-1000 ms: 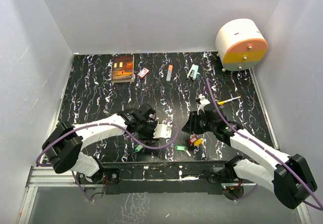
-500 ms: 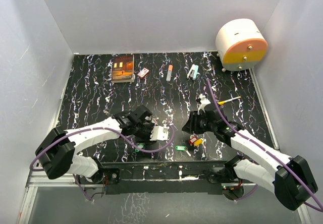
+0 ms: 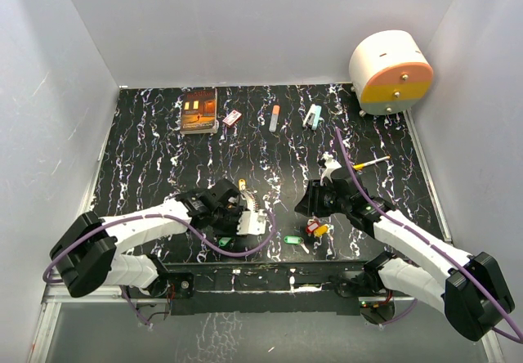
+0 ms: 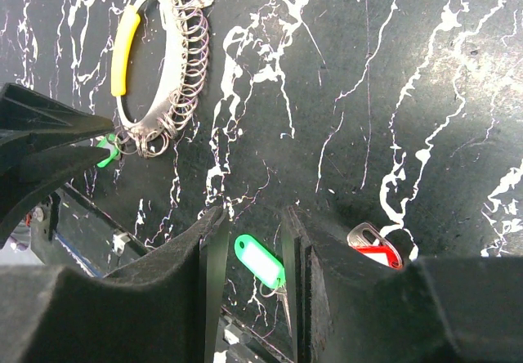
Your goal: Put the keys on the keyring
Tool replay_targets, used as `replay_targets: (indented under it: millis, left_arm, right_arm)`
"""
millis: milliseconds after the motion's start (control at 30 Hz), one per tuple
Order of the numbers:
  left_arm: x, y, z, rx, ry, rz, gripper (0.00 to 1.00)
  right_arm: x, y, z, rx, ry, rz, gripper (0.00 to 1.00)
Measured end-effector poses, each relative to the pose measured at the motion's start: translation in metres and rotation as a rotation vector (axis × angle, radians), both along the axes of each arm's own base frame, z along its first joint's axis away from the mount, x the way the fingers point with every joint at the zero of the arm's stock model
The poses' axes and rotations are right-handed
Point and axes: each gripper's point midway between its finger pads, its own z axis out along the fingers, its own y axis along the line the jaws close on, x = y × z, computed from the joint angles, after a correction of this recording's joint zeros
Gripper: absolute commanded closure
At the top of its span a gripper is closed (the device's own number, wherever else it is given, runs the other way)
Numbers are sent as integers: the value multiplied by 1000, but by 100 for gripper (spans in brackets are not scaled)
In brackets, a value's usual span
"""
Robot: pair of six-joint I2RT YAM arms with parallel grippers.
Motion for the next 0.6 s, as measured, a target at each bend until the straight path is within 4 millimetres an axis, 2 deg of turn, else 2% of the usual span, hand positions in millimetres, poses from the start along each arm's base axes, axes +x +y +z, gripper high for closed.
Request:
replay_targets:
  millis: [200, 600]
  left_arm:
    - [2, 7, -8, 15, -23, 17, 69]
    - [8, 6, -7, 13, -50, 25, 69]
  right_arm:
    - [1, 0, 0, -1, 0, -5, 62]
    - [1, -1, 0, -4, -1, -8, 62]
